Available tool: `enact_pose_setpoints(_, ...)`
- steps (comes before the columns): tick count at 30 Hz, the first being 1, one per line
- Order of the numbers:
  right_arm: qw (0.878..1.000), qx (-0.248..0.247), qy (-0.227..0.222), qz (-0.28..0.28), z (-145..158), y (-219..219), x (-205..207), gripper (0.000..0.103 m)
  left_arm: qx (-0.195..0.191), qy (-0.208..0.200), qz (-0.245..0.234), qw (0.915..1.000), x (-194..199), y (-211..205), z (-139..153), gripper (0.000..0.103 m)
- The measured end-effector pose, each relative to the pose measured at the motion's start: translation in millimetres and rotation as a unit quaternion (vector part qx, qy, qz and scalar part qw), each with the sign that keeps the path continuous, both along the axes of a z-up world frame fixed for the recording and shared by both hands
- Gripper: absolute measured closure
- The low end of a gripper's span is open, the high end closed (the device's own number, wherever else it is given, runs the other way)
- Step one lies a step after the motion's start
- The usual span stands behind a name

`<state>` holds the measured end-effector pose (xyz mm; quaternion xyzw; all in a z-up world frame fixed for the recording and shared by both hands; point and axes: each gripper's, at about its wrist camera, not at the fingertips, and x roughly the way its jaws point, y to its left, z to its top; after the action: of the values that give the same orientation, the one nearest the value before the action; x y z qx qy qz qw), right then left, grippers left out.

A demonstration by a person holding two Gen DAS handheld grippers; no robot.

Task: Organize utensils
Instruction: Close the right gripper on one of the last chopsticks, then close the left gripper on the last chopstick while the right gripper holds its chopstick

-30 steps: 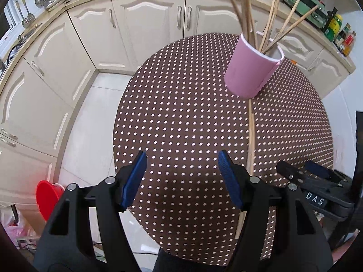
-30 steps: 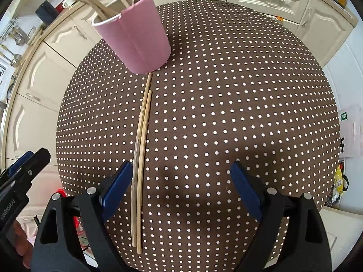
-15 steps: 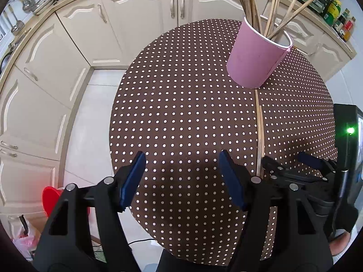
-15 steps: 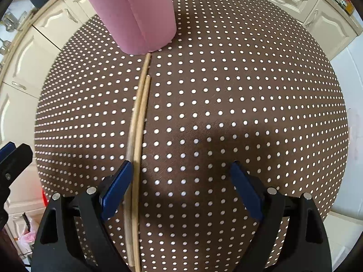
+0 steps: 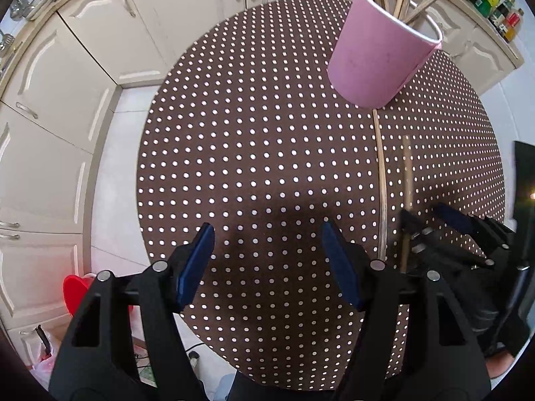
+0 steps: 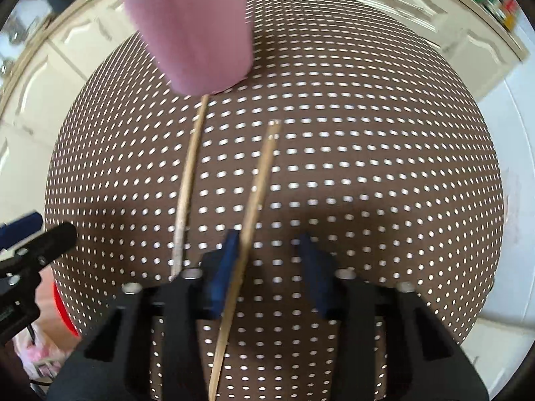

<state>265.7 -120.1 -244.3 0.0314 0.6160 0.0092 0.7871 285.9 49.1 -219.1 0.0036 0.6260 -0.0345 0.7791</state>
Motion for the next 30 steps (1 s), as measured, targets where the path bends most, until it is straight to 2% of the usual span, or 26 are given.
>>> enact_pose_setpoints(2,1.000,0.018,-0.007,-0.013,0,-10,-4,0.091,-0.002,0.008,-0.004,1.0000,2,-2,-4,0.036)
enact_pose_setpoints(5,0.997,0.060,-0.014,-0.043,-2,-25,-7,0.096,-0.010,0.020,-0.011,0.9997,6,-5,-9,0.036)
enact_pose_setpoints(14,0.983,0.143,-0.003,-0.112,4,-85,-9,0.098,-0.044,0.033,-0.053,0.9971,21,-33,-15,0.036)
enact_pose_setpoints(16,0.983,0.142,-0.001,-0.119,10,-108,-8,0.098,-0.049,0.037,-0.066,0.9959,28,-43,-17,0.036)
enact_pose_setpoints(22,0.980,0.142,-0.009,-0.138,22,-127,3,0.098,-0.054,0.035,-0.092,0.9937,50,-68,-20,0.036)
enact_pose_setpoints(25,0.981,0.136,-0.015,-0.136,36,-123,-4,0.098,-0.052,0.040,-0.098,0.9930,59,-79,-25,0.036)
enact_pose_setpoints(28,0.982,0.131,-0.016,-0.132,37,-125,-2,0.098,-0.048,0.046,-0.095,0.9933,68,-88,-32,0.037)
enact_pose_setpoints(30,0.982,0.135,-0.014,-0.131,40,-117,1,0.098,-0.043,0.056,-0.089,0.9935,72,-95,-40,0.044)
